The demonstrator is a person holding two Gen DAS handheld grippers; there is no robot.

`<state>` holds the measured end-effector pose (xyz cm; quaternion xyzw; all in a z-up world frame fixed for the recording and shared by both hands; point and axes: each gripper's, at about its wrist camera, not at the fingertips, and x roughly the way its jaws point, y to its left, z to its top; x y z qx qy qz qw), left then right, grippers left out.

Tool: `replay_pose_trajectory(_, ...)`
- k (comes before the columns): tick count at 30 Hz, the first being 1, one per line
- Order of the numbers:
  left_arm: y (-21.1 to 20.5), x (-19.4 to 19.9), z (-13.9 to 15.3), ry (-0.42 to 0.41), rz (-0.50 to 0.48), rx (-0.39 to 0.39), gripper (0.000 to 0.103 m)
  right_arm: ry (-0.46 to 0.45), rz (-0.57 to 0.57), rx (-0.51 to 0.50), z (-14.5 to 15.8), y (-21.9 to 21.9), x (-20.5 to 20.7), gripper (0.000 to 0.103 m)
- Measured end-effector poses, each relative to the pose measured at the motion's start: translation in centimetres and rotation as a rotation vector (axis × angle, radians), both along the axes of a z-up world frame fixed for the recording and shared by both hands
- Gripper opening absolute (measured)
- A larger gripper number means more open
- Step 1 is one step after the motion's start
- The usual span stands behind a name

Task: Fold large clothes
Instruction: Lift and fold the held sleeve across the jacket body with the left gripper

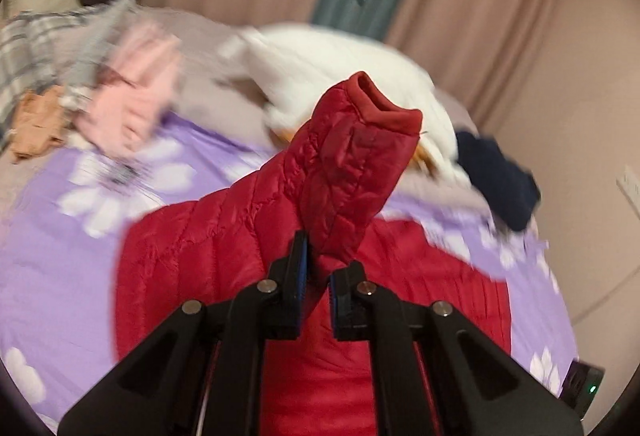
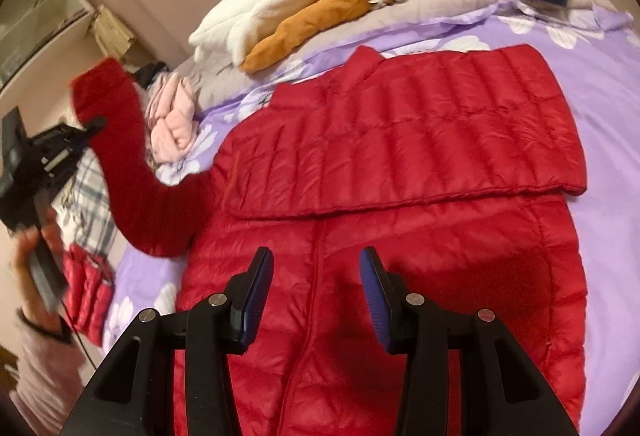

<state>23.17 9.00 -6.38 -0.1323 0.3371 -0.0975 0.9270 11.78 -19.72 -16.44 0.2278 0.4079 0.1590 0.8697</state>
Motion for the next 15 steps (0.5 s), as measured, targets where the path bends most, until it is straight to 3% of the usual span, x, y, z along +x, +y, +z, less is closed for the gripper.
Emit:
replay_pose_trajectory(7, -9.5, 2.7, -7.1, 0.17, -0.162, 0.076, 0.014, 0.025, -0.072, 0.067, -1.5, -2.8, 0.6, 0.044)
replay_pose_trajectory(9, -10.4, 3.2, -8.9, 0.235, -0.21, 0.053, 0.04, 0.042, -0.092, 0.088, -1.9, -3.5, 1.1, 0.044)
replay_pose_trajectory(10, -11.0, 3.5, -10.1, 0.287, -0.271, 0.003, 0.069, 0.049, -0.099, 0.104, -2.1, -4.0, 1.5, 0.044)
replay_pose_trajectory(11, -11.4, 3.3, -10.5, 0.301, -0.301, -0.022, 0.083, 0.052, -0.104, 0.119, -2.2, -4.3, 1.8, 0.044)
replay_pose_trajectory(13, -11.9, 2.8, -10.5, 0.282, -0.34, -0.014, 0.082, 0.059, -0.119, 0.176, -2.3, -5.0, 2.5, 0.055)
replay_pose_trajectory(15, -11.8, 2.2, -9.6, 0.26, -0.375, -0.019, 0.082, 0.061, -0.14, 0.234, -2.4, -5.5, 3.2, 0.059)
